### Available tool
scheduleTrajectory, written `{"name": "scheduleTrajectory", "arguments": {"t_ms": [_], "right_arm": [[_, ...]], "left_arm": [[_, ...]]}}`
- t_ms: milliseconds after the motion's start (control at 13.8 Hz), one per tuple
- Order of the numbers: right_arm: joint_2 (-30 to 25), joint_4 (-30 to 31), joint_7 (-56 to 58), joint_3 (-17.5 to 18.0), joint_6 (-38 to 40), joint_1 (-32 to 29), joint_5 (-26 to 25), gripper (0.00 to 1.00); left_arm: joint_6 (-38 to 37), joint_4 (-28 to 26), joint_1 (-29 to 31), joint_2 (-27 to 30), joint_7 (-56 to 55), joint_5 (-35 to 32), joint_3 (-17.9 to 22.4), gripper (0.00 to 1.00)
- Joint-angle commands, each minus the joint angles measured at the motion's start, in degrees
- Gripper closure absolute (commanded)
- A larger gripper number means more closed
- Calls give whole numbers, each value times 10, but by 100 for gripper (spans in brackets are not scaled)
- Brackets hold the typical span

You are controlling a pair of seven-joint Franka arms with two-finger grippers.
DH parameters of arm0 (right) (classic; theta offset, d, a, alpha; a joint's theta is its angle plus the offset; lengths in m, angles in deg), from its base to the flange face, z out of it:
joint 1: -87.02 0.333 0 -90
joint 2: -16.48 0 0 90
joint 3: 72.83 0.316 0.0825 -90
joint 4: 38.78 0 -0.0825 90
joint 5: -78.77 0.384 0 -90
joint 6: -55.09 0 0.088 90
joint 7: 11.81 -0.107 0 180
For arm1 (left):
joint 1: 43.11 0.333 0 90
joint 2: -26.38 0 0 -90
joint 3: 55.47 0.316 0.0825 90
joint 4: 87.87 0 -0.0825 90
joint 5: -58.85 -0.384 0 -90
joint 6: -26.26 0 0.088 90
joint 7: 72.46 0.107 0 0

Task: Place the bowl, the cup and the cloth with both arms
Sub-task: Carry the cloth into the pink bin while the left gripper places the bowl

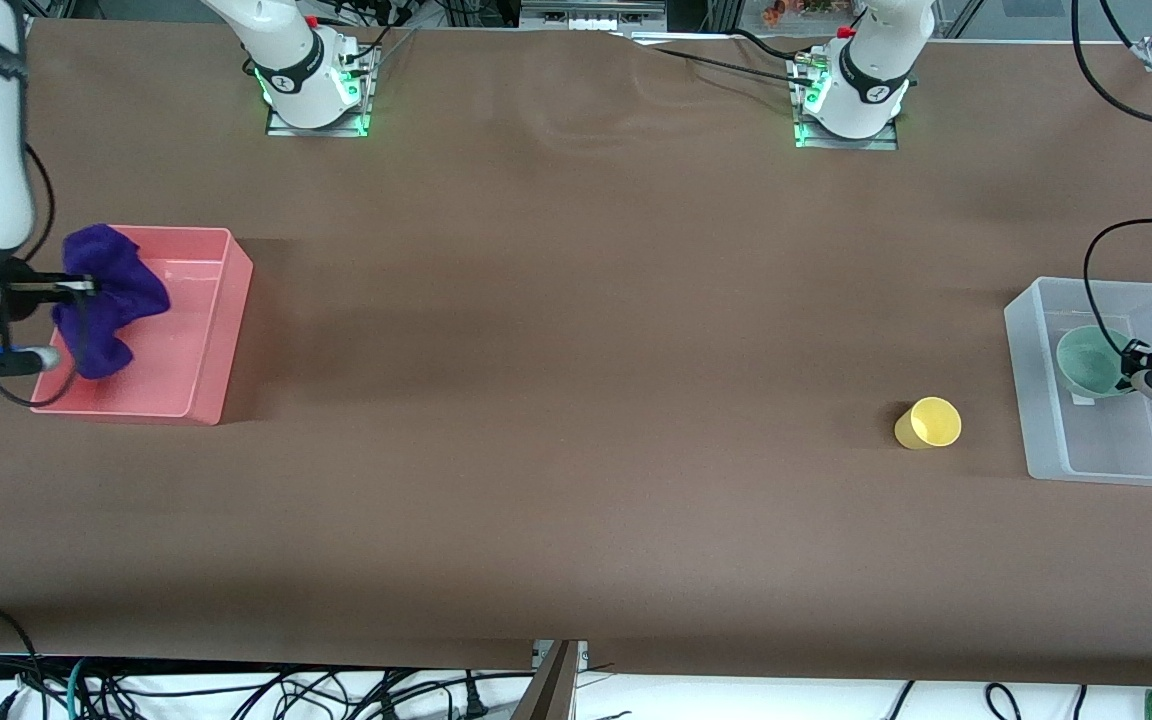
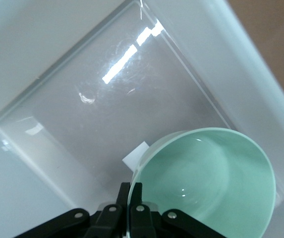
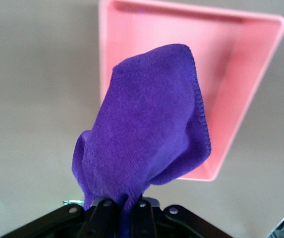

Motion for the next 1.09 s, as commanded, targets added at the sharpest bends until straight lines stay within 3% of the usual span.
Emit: {"name": "scheduleTrajectory", "arguments": {"t_ms": [0, 72, 145, 217, 362, 724, 796, 868, 941, 1013], "right_arm": [[0, 66, 9, -20, -55, 6, -7, 100], [0, 96, 9, -26, -91, 6, -7, 100], [0, 128, 8, -27, -130, 6, -7, 100], [1, 159, 8, -29, -167, 5, -6, 100], [3, 212, 9, -33, -244, 5, -5, 100], [17, 278, 9, -34, -377, 0, -2, 100], [18, 292, 8, -34, -399, 0, -2, 77], [18, 294, 8, -33, -404, 0, -1, 27], [17, 291, 9, -33, -402, 0, -1, 0], [11, 284, 14, -33, -395, 0, -2, 0]], "left_arm": [[5, 21, 18, -25, 15, 23, -8, 98], [4, 21, 18, -24, 12, 24, -9, 57], [-1, 21, 13, -21, -1, 27, -10, 7], [-5, 21, 12, -17, -16, 29, -11, 1], [-38, 35, 11, 3, -19, 29, -14, 0], [-264, 160, -58, 34, -142, 19, -32, 0], [-280, 169, -74, 38, -171, 19, -33, 0], [-283, 169, -93, 40, -206, 19, -33, 0], [-283, 162, -113, 40, -249, 21, -33, 0], [-283, 160, -133, 38, -290, 19, -33, 0]]}}
